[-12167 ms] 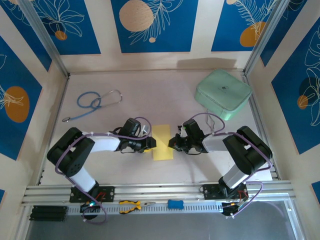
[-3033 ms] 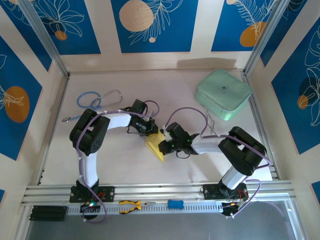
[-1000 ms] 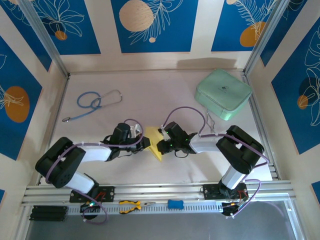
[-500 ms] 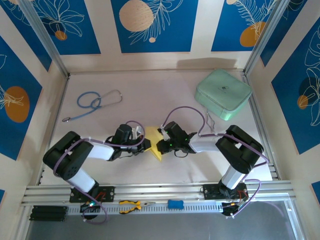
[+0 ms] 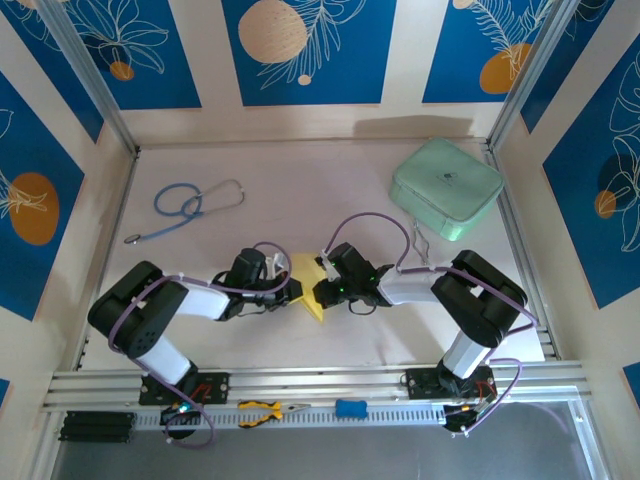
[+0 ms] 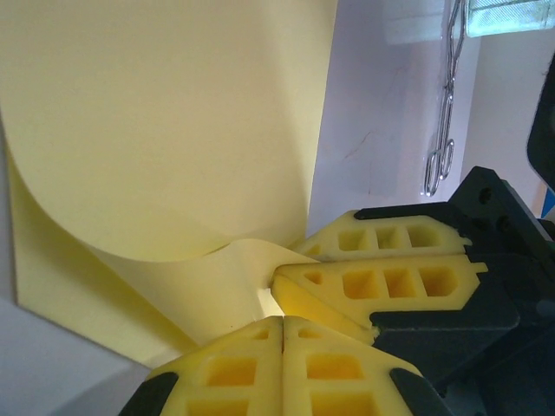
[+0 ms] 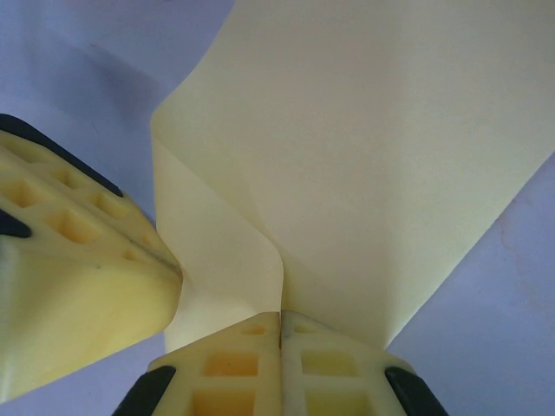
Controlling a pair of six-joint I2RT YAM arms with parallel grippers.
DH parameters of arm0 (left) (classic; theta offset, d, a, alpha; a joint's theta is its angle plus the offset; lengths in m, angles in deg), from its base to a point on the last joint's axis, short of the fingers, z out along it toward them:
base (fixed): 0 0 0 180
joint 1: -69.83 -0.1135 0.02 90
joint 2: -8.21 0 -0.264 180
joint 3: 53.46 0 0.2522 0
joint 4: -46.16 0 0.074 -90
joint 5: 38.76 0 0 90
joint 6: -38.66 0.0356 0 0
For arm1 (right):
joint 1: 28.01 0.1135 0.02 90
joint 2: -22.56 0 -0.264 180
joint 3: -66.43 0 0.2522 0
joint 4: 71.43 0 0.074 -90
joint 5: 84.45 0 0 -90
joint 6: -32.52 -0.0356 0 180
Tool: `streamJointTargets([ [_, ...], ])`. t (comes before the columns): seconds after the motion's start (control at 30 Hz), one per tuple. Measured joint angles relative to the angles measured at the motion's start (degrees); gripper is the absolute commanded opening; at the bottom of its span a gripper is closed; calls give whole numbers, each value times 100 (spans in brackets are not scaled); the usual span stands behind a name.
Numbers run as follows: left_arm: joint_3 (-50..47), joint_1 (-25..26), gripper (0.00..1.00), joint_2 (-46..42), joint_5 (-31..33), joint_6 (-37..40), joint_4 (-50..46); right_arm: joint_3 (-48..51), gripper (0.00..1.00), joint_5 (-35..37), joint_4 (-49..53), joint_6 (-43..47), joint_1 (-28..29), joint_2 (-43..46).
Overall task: Fold a paper plane with a square sheet of paper (pick it up from the middle)
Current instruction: Third fold the triangle at the center of the table.
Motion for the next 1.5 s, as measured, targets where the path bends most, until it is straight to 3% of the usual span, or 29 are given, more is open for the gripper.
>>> streamJointTargets([
  [1.23,378,0,9,382,2,192,-553,-68,4,17,98,22,4,-31],
  [1.37,345,0,8,382,20,192,-490,-68,7,15,96,15,4,-31],
  [1.5,341,0,8,385,20,192,-483,-90,22,-9,133,-96,2,-31],
])
